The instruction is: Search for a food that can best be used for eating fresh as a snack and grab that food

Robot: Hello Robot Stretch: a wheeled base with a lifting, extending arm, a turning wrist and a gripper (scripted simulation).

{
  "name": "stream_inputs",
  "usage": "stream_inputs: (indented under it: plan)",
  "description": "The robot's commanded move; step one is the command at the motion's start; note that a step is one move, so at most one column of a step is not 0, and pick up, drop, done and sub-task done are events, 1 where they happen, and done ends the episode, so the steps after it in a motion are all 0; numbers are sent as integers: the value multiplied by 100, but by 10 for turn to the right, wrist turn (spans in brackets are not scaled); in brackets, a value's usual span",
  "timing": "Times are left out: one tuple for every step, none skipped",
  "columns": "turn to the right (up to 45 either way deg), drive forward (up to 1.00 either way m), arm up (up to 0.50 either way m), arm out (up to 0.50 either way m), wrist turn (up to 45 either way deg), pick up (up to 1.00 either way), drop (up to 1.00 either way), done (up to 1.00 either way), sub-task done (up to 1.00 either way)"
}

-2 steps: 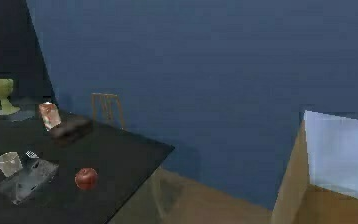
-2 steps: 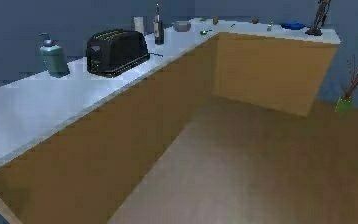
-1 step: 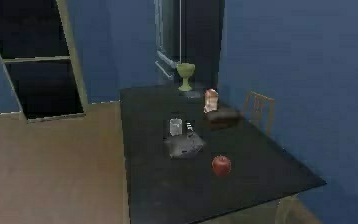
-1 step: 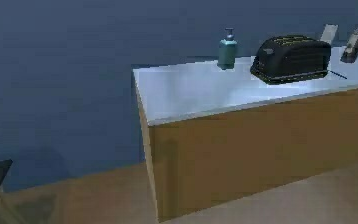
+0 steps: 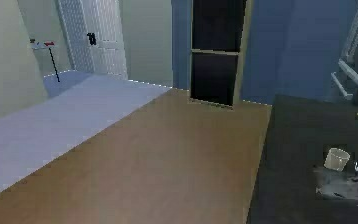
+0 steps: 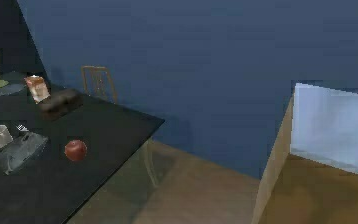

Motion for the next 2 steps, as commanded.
stream_inputs:
  plan:
    - [-270,0,0,0,0,0,0,0,0]
    - [450,0,0,0,0,0,0,0,0]
